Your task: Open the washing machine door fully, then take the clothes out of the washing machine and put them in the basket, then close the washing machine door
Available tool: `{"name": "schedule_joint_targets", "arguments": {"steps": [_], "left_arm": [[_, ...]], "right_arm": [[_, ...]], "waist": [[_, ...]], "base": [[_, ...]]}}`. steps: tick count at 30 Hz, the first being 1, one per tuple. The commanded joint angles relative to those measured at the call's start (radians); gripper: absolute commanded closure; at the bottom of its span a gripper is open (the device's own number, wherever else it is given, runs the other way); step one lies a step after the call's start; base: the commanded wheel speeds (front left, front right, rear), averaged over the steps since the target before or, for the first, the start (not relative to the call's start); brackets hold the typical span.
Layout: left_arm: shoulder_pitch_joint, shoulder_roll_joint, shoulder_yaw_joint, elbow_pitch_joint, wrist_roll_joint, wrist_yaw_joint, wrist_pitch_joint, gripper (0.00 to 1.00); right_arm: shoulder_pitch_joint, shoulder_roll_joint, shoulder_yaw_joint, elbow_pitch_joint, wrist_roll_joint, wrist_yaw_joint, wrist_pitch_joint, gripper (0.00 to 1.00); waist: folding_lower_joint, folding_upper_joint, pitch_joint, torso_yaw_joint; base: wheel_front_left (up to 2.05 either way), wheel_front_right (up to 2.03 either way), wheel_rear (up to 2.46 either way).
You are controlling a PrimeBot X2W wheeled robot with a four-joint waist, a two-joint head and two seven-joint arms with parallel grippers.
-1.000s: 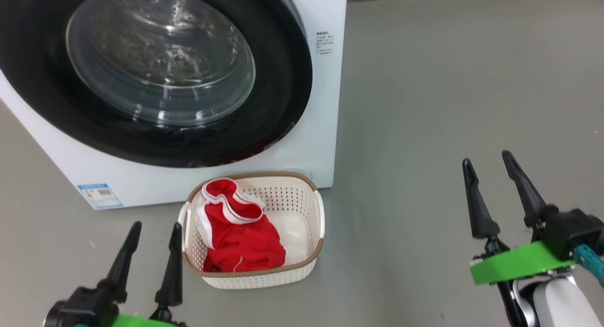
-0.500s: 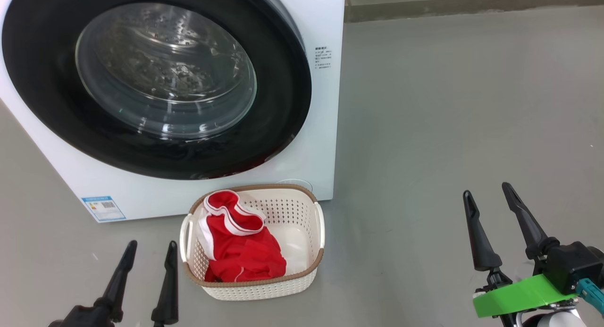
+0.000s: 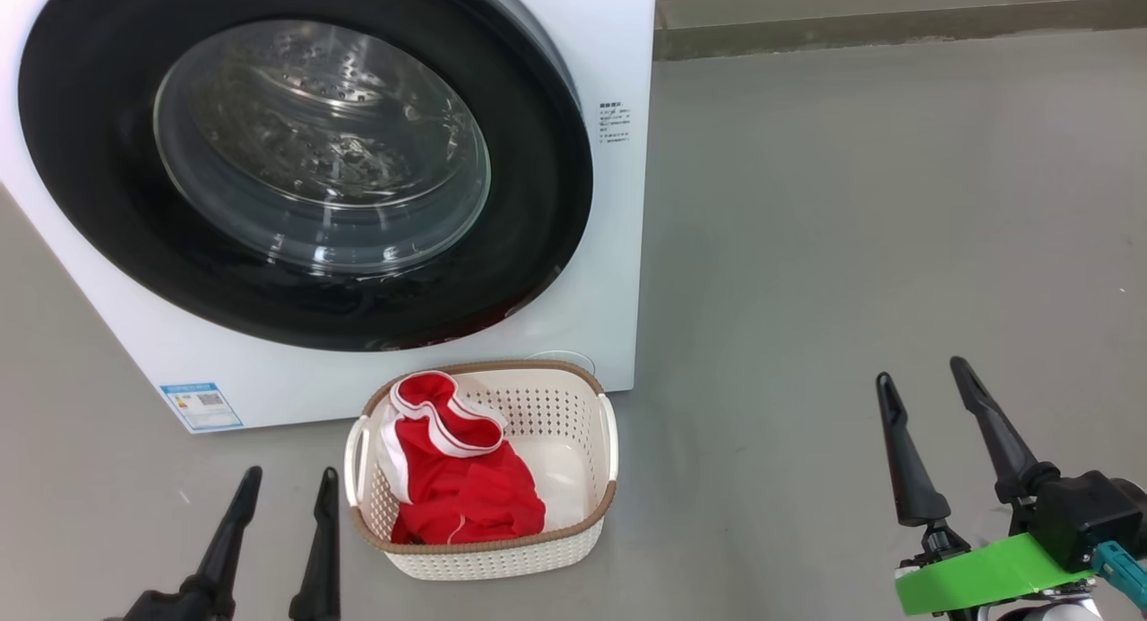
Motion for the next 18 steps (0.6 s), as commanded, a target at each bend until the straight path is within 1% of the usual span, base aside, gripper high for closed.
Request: {"name": "schedule_joint_targets", "arguments": {"steps": [1, 4, 5, 9, 12, 16, 18], "left_arm": [[-0.017, 0.007, 0.033, -0.035, -0.003, 0.001, -0.009, 0.0], [-0.013, 0.004, 0.035, -0.048, -0.011, -0.004, -0.009, 0.0], [0.001, -0.002, 0.001, -0.02, -0.004, -0.001, 0.0, 1.0], [0.017, -0.018, -0.01, 0.037, -0.004, -0.001, 0.006, 1.0], [0.01, -0.019, -0.004, 0.043, -0.036, -0.002, 0.017, 1.0], [0.006, -0.019, 0.0, 0.045, -0.081, -0.004, 0.029, 1.0], [0.005, -0.019, 0.001, 0.047, -0.103, -0.004, 0.035, 1.0]], "right_arm": [[-0.015, -0.008, 0.028, -0.029, -0.004, -0.001, -0.006, 0.0], [-0.014, -0.008, 0.033, -0.027, -0.005, -0.001, -0.006, 0.0], [0.0, 0.0, 0.01, 0.0, 0.0, 0.0, 0.0, 1.0], [0.024, 0.012, 0.016, 0.059, 0.001, 0.0, 0.001, 1.0], [0.021, 0.011, 0.016, 0.061, 0.036, 0.0, 0.008, 1.0], [0.017, 0.008, 0.015, 0.065, 0.084, 0.0, 0.018, 1.0], [0.015, 0.007, 0.015, 0.067, 0.108, 0.0, 0.023, 1.0]], "waist": [[0.0, 0.0, 0.0, 0.0], [0.0, 0.0, 0.002, -0.001], [0.0, 0.0, 0.001, -0.001], [0.0, 0.0, 0.001, -0.001], [0.0003, 0.0, 0.002, 0.0], [0.0023, 0.0, 0.001, 0.0], [0.0012, 0.0, 0.002, 0.0]], "base": [[0.0, 0.0, 0.0], [0.0, 0.0, 0.0], [0.0, 0.0, 0.0], [0.0, 0.0, 0.0], [0.0, 0.0, 0.0], [0.0, 0.0, 0.0], [0.0, 0.0, 0.0]]}}
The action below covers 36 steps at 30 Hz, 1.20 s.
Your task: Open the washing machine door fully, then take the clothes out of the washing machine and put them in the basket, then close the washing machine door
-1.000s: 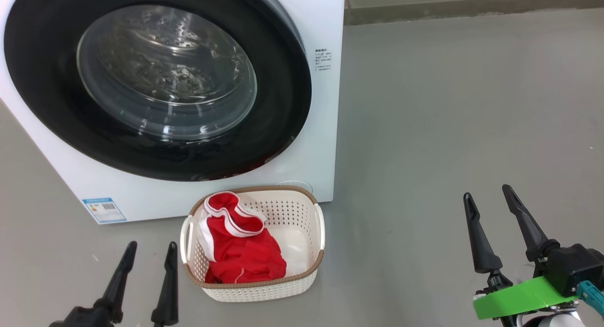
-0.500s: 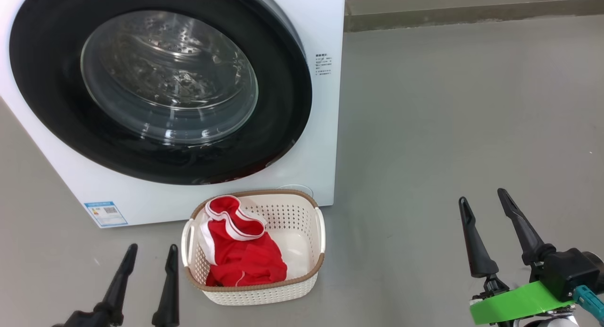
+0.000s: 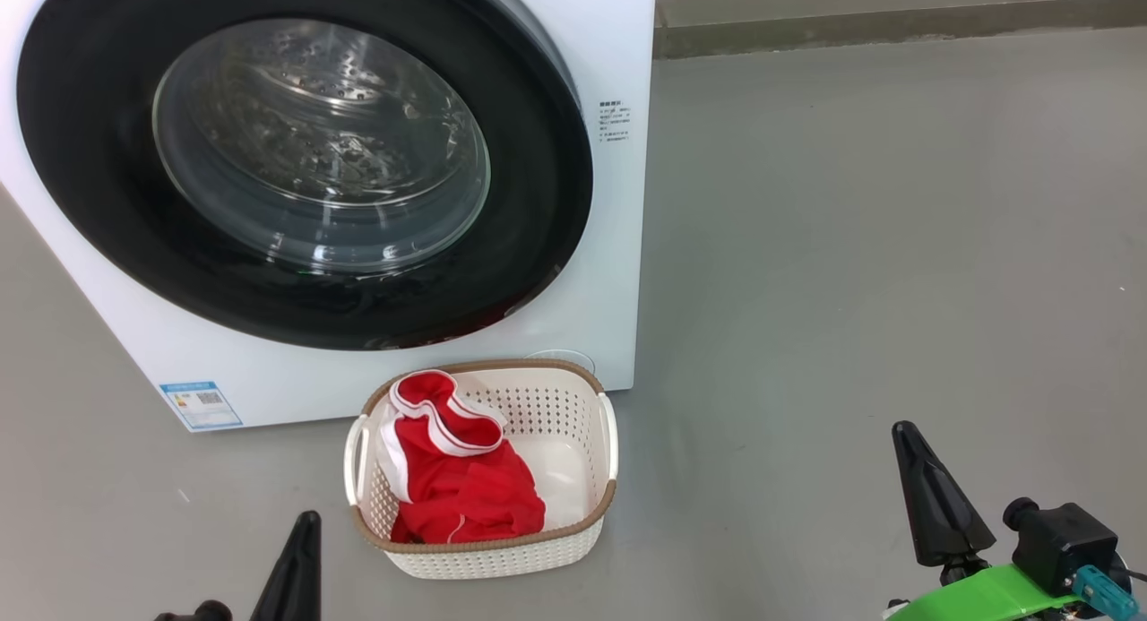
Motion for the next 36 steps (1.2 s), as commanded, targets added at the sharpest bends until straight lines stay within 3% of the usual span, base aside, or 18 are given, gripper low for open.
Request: {"name": "schedule_joint_targets", "arguments": {"steps": [1, 36], "left_arm": [[-0.029, 0.008, 0.011, -0.018, -0.03, -0.003, 0.005, 1.0], [-0.076, 0.005, 0.043, 0.016, -0.418, -0.015, 0.104, 1.0]], "right_arm": [[-0.031, -0.01, -0.004, -0.021, 0.034, 0.0, 0.006, 1.0], [-0.074, -0.025, -0.016, 0.019, 0.445, 0.0, 0.099, 1.0]], "waist": [[0.0, -0.0001, 0.001, 0.0], [-0.0006, -0.0001, 0.015, 0.004]], "base": [[0.0, 0.0, 0.0], [0.0, 0.0, 0.0]]}}
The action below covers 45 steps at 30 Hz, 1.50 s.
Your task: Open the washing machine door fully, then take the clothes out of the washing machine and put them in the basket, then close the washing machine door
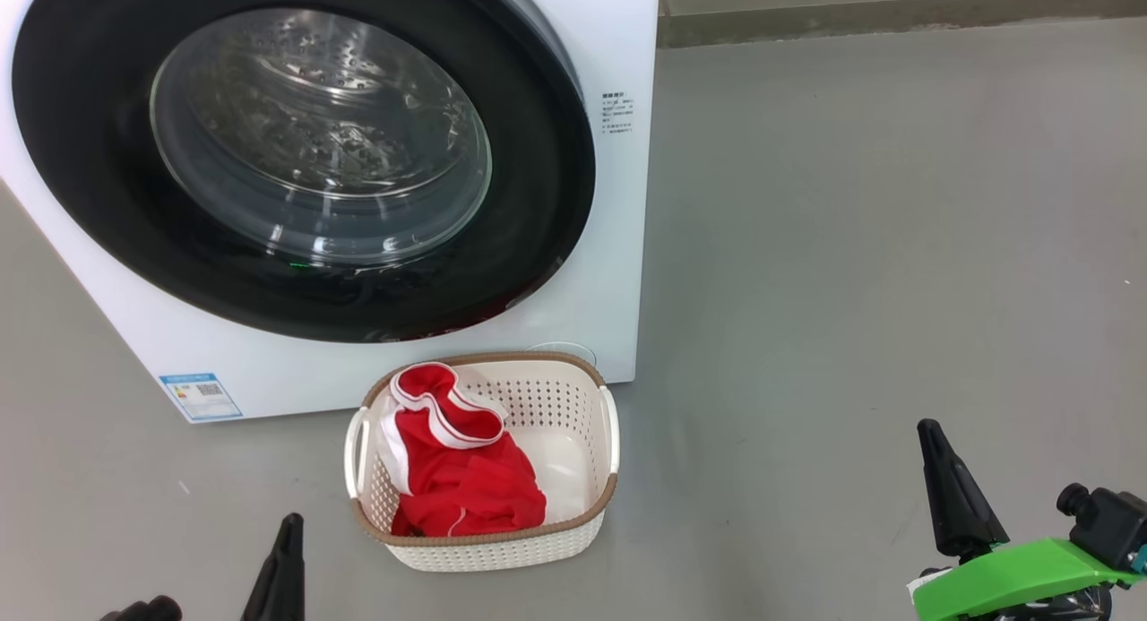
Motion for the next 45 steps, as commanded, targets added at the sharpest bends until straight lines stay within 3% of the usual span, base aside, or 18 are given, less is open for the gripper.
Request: {"name": "schedule_joint_targets", "arguments": {"steps": [1, 45], "left_arm": [[-0.052, 0.006, 0.021, -0.018, -0.031, -0.009, 0.009, 1.0], [-0.11, 0.002, 0.062, 0.024, -0.506, -0.024, 0.133, 1.0]], "right_arm": [[-0.049, -0.016, 0.002, -0.021, 0.032, 0.0, 0.005, 1.0], [-0.1, -0.024, -0.026, 0.027, 0.526, -0.001, 0.13, 1.0]], "waist": [[-0.0001, 0.0, 0.001, 0.0], [-0.0001, 0.0, 0.015, 0.004]], "base": [[0.0, 0.0, 0.0], [0.0, 0.0, 0.0]]}}
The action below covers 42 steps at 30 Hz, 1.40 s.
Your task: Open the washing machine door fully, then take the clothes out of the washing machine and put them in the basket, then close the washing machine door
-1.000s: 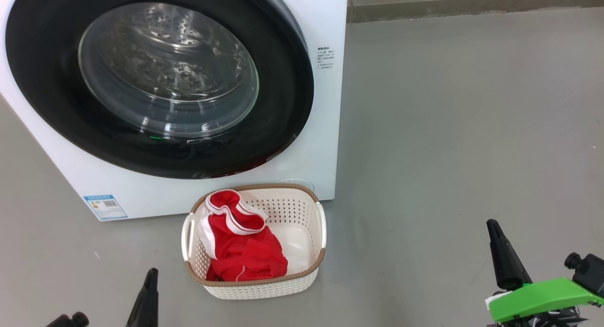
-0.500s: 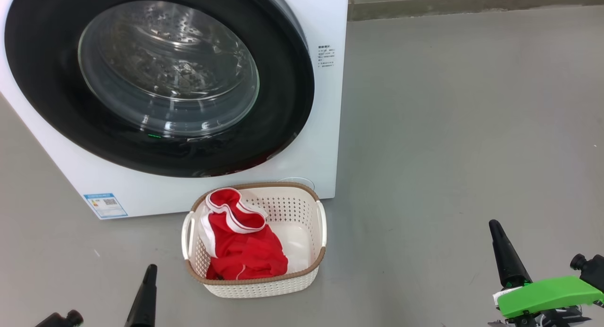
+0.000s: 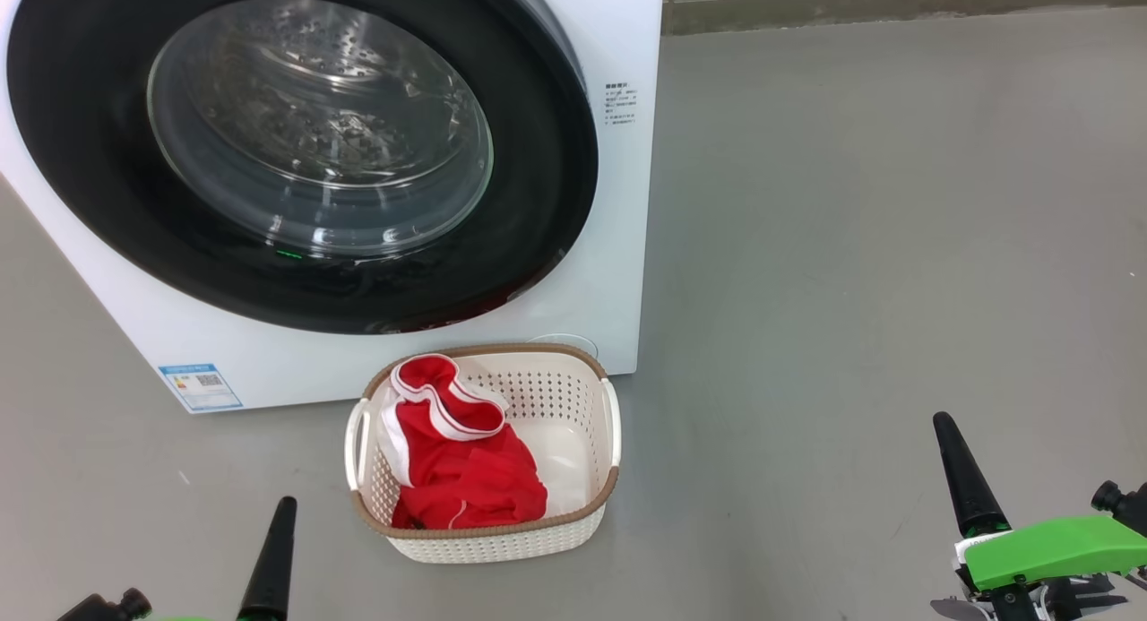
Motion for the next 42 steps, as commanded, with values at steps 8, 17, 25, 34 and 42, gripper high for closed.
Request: {"name": "schedule_joint_targets", "arguments": {"steps": [8, 17, 25, 34, 42], "left_arm": [[-0.061, 0.005, 0.035, -0.011, -0.105, -0.014, 0.026, 1.0], [-0.073, 0.005, 0.044, -0.002, -0.205, -0.017, 0.052, 1.0], [-0.082, 0.004, 0.051, 0.005, -0.282, -0.019, 0.072, 1.0], [-0.096, 0.003, 0.06, 0.014, -0.393, -0.023, 0.101, 1.0], [-0.099, 0.003, 0.062, 0.016, -0.417, -0.023, 0.107, 1.0]], "right_arm": [[-0.062, -0.018, 0.004, -0.013, 0.109, -0.001, 0.029, 1.0], [-0.073, -0.019, -0.003, -0.003, 0.212, -0.001, 0.056, 1.0], [-0.082, -0.02, -0.008, 0.005, 0.292, -0.001, 0.077, 1.0], [-0.094, -0.021, -0.016, 0.016, 0.405, -0.001, 0.107, 1.0], [-0.096, -0.02, -0.019, 0.018, 0.428, -0.001, 0.115, 1.0]], "waist": [[-0.0001, 0.0, 0.003, 0.001], [-0.0001, 0.0, 0.006, 0.002], [-0.0001, 0.0, 0.008, 0.002], [-0.0001, 0.0, 0.012, 0.003], [-0.0001, 0.0, 0.013, 0.003]], "base": [[0.0, 0.0, 0.0], [0.0, 0.0, 0.0], [0.0, 0.0, 0.0], [0.0, 0.0, 0.0], [0.0, 0.0, 0.0]]}}
